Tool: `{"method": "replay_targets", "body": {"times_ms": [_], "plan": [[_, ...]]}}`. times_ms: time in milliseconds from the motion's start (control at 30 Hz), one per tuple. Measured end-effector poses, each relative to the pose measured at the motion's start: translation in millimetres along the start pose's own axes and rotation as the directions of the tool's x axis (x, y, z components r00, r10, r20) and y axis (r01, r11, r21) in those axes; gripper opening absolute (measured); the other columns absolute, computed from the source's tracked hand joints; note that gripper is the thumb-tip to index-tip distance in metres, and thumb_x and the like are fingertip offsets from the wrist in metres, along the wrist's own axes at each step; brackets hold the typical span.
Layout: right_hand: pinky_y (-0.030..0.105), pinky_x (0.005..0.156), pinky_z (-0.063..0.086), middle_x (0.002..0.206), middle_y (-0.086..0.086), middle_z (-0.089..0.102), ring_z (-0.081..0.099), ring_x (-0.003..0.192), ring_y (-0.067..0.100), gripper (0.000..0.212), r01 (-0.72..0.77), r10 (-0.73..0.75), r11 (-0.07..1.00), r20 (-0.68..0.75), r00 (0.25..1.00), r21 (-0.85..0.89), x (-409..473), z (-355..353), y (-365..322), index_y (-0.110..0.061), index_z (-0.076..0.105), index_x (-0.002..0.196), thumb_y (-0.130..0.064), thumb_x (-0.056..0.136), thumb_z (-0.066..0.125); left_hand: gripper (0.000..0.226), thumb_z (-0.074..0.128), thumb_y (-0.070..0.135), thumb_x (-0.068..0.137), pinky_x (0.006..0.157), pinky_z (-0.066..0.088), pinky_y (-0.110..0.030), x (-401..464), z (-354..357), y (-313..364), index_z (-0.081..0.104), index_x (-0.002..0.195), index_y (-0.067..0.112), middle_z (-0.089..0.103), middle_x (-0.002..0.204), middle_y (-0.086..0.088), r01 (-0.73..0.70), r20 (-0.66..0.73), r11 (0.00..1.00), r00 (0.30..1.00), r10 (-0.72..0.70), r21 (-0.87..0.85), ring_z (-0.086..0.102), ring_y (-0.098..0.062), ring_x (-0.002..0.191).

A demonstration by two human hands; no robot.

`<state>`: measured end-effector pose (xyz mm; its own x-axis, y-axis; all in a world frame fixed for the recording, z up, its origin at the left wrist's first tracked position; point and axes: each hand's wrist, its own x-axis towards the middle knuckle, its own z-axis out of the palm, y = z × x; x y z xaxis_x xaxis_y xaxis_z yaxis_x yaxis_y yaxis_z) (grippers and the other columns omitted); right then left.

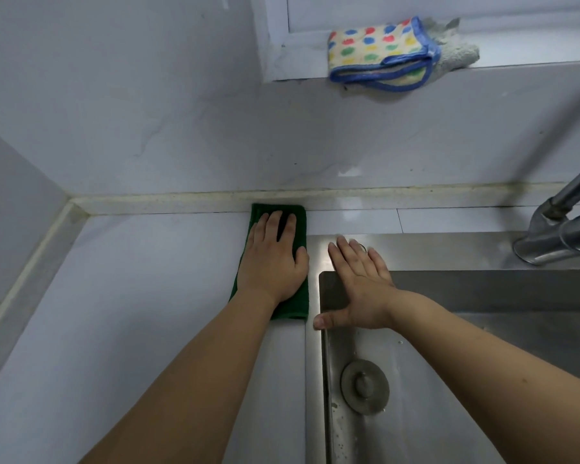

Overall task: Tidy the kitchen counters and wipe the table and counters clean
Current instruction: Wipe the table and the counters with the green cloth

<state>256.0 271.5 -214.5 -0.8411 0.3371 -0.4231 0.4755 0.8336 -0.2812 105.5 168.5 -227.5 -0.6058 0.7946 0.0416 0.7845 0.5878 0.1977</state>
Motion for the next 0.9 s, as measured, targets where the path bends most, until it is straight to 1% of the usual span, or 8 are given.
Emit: {"method": "replay_targets", "body": {"times_ms": [67,133,300,467,567,667,800,900], "plan": [[0.038,0.113,-0.024,0.149,-0.005,-0.040,-0.040,0.135,0.012,0.133,-0.001,0.001,1.000,-0.005,1.000,0.001,0,0,0,-0.025,-0.029,0.146,-0.086,0.062,0.053,0.064,0.027,0.042,0.095,0.119,0.003,-0.037,1,0,0,0.013,0.154,0.019,0.010,0.160,-0.009,0.003,-0.001,1.000,1.000,-0.003,0.002,0.006,-0.026,0.147],[0.038,0.113,-0.023,0.150,-0.006,-0.040,-0.040,0.135,0.012,0.133,-0.003,0.003,1.000,-0.003,1.000,-0.002,0,1,0,-0.025,-0.029,0.146,-0.087,0.061,0.052,0.064,0.028,0.041,0.097,0.120,0.001,-0.037,1,1,0,0.010,0.154,0.019,0.007,0.161,-0.008,0.001,0.019,1.000,1.000,-0.001,0.002,0.003,-0.026,0.147],[0.039,0.114,-0.022,0.150,-0.005,-0.039,-0.038,0.136,0.012,0.133,-0.015,0.015,1.000,-0.005,1.000,-0.021,1,1,0,-0.025,-0.028,0.147,-0.088,0.061,0.051,0.062,0.024,0.040,0.099,0.121,0.000,-0.038,2,3,-2,0.007,0.154,0.018,0.003,0.162,-0.004,-0.019,0.037,0.999,0.999,0.018,0.029,-0.001,-0.023,0.148],[0.038,0.115,-0.019,0.154,-0.002,-0.033,-0.031,0.141,0.015,0.130,-0.026,0.025,0.999,-0.030,0.999,-0.043,-3,-2,-5,-0.022,-0.023,0.149,-0.087,0.063,0.051,0.061,0.022,0.038,0.100,0.120,0.000,-0.038,-3,1,-1,0.006,0.154,0.015,0.003,0.162,-0.003,-0.025,0.064,0.999,0.998,0.022,0.044,0.000,-0.023,0.148],[0.038,0.117,-0.014,0.157,0.001,-0.025,-0.025,0.144,0.016,0.126,-0.043,0.041,0.999,-0.076,0.996,-0.026,-11,0,-8,-0.017,-0.017,0.151,-0.083,0.068,0.051,0.061,0.021,0.038,0.100,0.120,0.000,-0.038,-11,0,0,0.006,0.154,0.014,0.003,0.162,-0.004,-0.018,0.076,0.999,0.997,0.014,0.042,0.000,-0.024,0.148],[0.036,0.118,-0.011,0.158,0.004,-0.022,-0.023,0.144,0.017,0.119,-0.042,0.043,0.999,-0.103,0.994,0.004,-29,8,-8,-0.013,-0.015,0.151,-0.077,0.075,0.051,0.061,0.021,0.038,0.100,0.120,0.001,-0.038,-24,1,4,0.006,0.154,0.013,0.004,0.162,-0.005,-0.024,0.076,0.999,0.997,0.021,0.039,0.001,-0.024,0.148],[0.033,0.118,-0.007,0.159,0.004,-0.020,-0.019,0.145,0.019,0.111,-0.035,0.038,0.998,-0.056,0.998,0.058,-58,20,-14,-0.013,-0.012,0.152,-0.071,0.081,0.050,0.062,0.019,0.040,0.100,0.121,0.001,-0.039,-48,2,5,0.005,0.154,0.014,0.004,0.162,-0.005,-0.025,0.077,0.999,0.997,0.022,0.042,0.001,-0.024,0.148],[0.030,0.116,-0.005,0.159,0.004,-0.017,-0.014,0.147,0.018,0.103,0.001,-0.002,0.999,0.036,0.999,0.044,-82,32,-24,-0.013,-0.009,0.152,-0.067,0.085,0.048,0.062,0.018,0.041,0.100,0.121,0.001,-0.039,-68,2,7,0.004,0.154,0.015,0.003,0.162,-0.004,-0.015,0.078,0.999,0.997,0.011,0.050,0.001,-0.024,0.148]]}}
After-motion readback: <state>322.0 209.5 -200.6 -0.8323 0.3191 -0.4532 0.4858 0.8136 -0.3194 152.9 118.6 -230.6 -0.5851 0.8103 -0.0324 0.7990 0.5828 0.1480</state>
